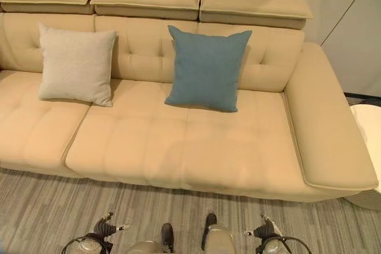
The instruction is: Pick up all the scattered cushions and arrange them neatly on the sofa.
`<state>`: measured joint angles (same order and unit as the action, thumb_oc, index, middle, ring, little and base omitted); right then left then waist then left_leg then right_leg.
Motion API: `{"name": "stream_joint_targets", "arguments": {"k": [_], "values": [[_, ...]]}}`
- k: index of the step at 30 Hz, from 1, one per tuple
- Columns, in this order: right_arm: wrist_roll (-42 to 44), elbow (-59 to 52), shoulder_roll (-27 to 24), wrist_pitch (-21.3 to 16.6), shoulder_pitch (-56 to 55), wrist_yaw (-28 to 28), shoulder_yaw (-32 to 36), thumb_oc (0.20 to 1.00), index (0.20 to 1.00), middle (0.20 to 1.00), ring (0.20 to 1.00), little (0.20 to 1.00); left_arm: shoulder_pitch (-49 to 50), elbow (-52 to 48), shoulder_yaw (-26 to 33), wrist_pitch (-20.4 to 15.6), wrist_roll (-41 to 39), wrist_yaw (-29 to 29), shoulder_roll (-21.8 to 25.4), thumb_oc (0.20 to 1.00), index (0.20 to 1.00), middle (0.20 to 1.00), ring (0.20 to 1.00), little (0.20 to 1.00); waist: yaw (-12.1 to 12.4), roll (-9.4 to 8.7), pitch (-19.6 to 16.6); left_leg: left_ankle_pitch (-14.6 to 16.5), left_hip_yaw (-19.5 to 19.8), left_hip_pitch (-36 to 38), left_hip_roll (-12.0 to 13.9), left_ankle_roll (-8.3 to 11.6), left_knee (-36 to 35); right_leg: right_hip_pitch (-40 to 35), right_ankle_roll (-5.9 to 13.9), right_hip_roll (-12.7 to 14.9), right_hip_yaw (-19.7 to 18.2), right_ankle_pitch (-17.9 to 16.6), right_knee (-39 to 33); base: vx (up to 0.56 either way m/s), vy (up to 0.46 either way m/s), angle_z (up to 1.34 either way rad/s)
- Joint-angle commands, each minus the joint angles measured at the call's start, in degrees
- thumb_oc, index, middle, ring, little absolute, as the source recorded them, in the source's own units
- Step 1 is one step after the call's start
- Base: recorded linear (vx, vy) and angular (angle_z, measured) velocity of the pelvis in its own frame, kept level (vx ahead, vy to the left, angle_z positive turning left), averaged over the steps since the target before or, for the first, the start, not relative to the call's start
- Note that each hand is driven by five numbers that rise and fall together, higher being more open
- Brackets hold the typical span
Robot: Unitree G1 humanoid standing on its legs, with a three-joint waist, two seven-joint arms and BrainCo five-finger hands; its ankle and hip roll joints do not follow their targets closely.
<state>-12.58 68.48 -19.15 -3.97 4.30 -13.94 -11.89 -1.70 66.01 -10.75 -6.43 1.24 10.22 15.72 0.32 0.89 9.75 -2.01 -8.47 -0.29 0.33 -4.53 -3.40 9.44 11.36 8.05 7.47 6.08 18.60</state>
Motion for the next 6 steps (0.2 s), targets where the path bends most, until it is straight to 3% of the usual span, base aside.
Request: {"name": "stream_joint_targets", "arguments": {"k": [1,6], "values": [[1.56,-1.2,-0.51,-0.21,-0.15,-0.75,-0.86,1.0,1.0,1.0,1.0,1.0,-0.38,0.84,0.7,-0.34,0.71,0.98,1.19,1.0,1.0,1.0,1.0,1.0,0.19,-4.23,-3.27,5.51,5.0,-2.76,-1.78,4.96,2.67,-5.55,-2.65,-0.33,0.43,-5.44,-13.69,0.0,-0.091,-0.03],[2.91,-0.38,-0.5,0.05,-0.01,-0.4,-0.61,1.0,1.0,1.0,1.0,1.0,0.23,2.4,1.55,0.29,-0.28,0.57,0.29,1.0,1.0,1.0,1.0,1.0,-0.44,-4.2,-4.76,4.12,4.76,-1.59,-0.78,5.74,0.74,-7.69,-3.14,-1.65,0.29,-5.68,-18.01,0.01,-0.09,-0.03]]}}
